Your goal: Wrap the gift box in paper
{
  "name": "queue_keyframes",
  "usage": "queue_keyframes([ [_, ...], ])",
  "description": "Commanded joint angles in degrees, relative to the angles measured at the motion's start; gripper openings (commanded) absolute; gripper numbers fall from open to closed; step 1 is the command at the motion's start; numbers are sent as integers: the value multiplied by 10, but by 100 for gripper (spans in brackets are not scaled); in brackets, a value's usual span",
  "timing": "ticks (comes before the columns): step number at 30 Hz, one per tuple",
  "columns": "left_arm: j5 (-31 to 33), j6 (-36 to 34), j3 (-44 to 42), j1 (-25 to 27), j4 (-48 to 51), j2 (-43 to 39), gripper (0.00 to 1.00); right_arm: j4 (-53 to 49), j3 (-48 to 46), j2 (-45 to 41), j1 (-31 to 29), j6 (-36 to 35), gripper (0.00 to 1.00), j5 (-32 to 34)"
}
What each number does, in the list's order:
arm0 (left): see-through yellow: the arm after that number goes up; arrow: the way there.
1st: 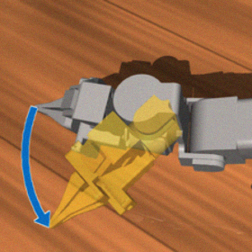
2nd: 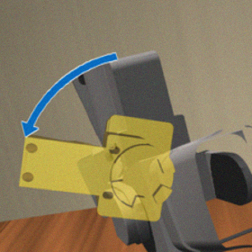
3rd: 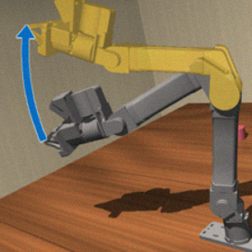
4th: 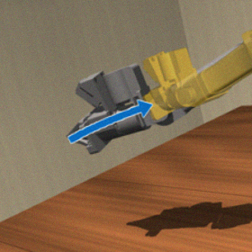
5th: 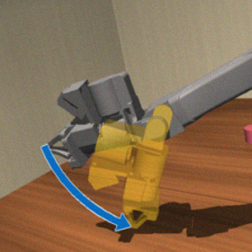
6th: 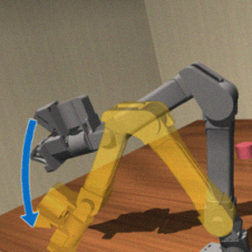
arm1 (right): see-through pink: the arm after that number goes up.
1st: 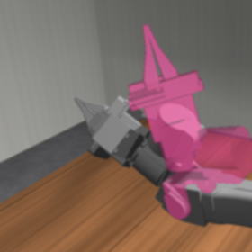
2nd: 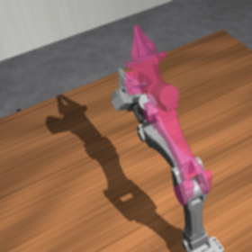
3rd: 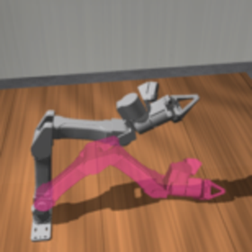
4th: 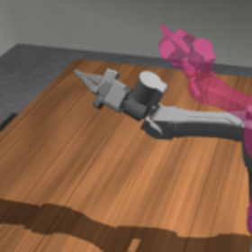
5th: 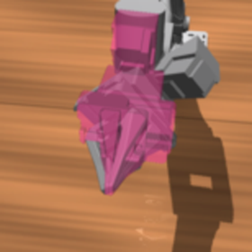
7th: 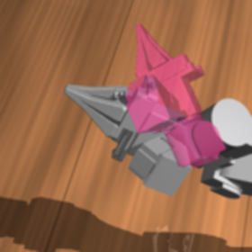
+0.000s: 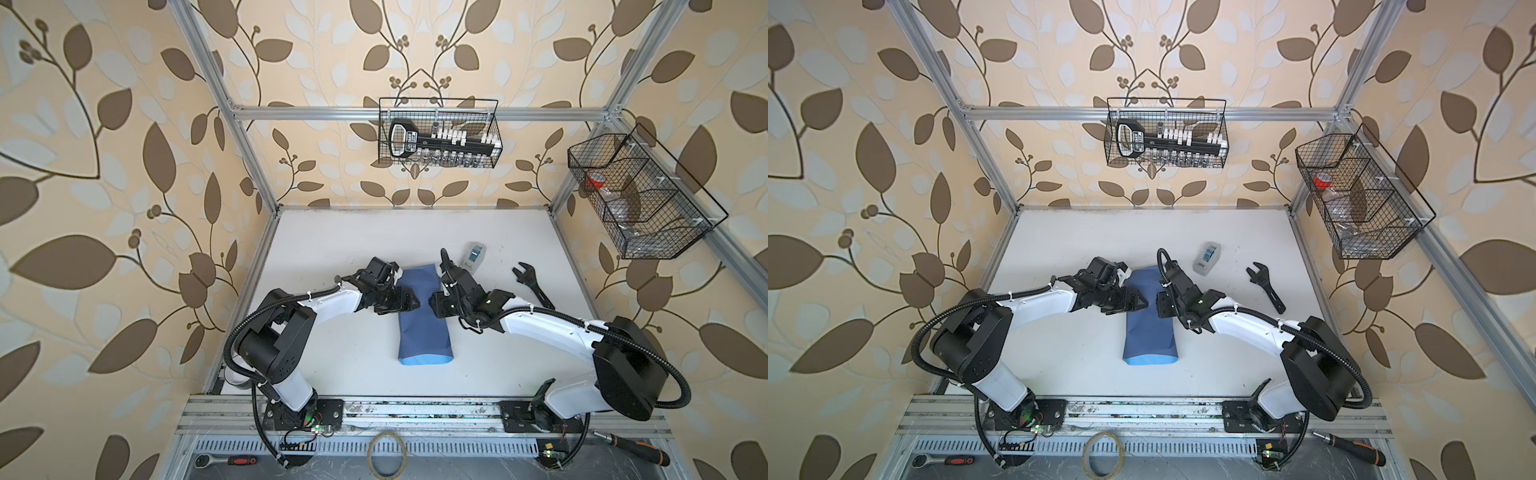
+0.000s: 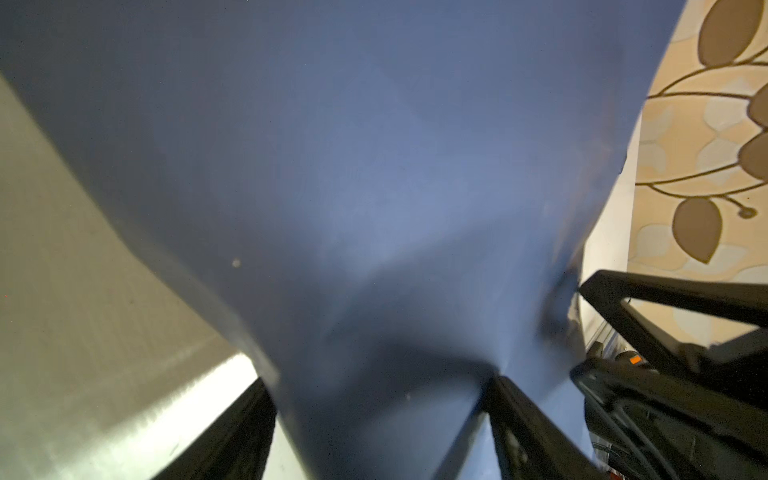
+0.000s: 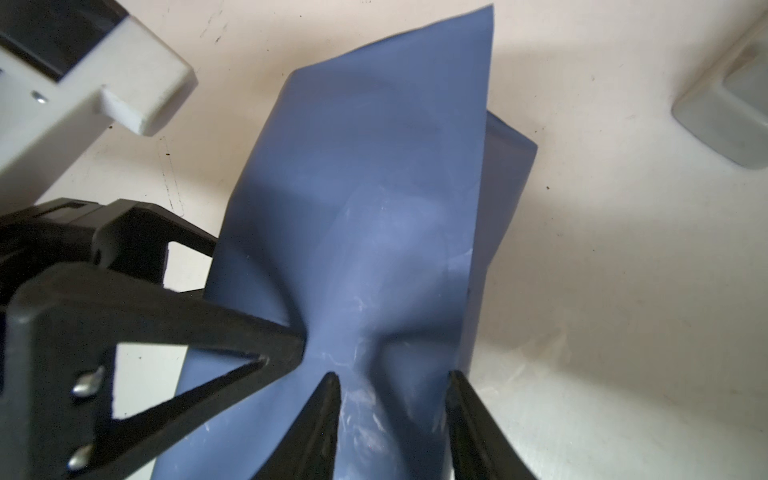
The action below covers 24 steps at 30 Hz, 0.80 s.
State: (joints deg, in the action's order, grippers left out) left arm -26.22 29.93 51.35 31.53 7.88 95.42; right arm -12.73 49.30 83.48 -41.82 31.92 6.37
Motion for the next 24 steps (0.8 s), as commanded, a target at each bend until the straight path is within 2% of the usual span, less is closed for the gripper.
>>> queue_keyframes([
  [1,141,-19,-34,6,83,71,80,4,-13,12,4,5,44,-12],
  [8,142,-18,-35,6,83,70,80,-1,-16,11,9,7,46,-8],
  [24,141,-19,-34,6,82,73,80,16,-19,16,20,6,59,-32],
])
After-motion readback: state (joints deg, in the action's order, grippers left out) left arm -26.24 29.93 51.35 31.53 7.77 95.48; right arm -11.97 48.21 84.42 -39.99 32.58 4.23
